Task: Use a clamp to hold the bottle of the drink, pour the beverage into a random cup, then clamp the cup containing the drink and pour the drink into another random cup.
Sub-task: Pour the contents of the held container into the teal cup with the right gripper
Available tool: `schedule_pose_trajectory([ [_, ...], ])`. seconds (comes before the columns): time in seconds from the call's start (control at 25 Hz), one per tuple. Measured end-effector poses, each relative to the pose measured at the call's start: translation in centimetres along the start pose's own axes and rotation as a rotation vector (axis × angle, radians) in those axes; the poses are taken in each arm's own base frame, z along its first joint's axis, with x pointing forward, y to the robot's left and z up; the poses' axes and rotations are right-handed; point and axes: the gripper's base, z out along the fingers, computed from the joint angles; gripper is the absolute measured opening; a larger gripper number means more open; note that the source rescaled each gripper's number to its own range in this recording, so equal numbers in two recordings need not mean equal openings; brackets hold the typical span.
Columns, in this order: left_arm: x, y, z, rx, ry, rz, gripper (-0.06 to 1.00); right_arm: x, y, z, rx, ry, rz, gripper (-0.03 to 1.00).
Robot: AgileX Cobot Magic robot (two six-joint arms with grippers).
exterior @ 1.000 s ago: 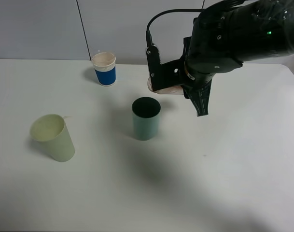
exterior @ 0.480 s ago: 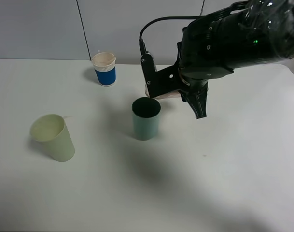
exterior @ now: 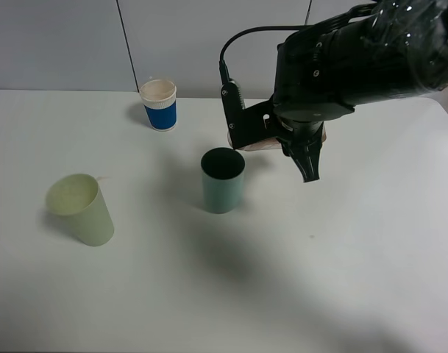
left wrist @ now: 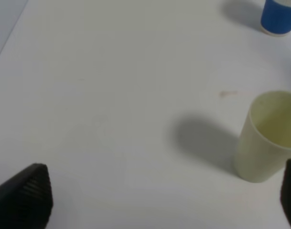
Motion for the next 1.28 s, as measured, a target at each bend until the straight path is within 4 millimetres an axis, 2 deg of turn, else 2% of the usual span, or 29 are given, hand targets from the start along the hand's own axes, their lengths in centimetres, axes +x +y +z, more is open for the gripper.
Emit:
schedule_pose_trajectory([
  [0.24,0.0,0.0,0.0,0.000,0.000,0.000,0.88,-0.4,-0.1,-0.3,0.020,0.005,-0.016,0.01],
  [0.56,0.0,0.0,0.0,0.000,0.000,0.000,0.88,-1.7,-1.7,-0.7,0.058,-0.007,0.002,0.01],
  [1.28,0.0,0.0,0.0,0.000,0.000,0.000,0.88,-1.9,-1.4,-1.0,0.064,0.046,-0.093,0.01],
])
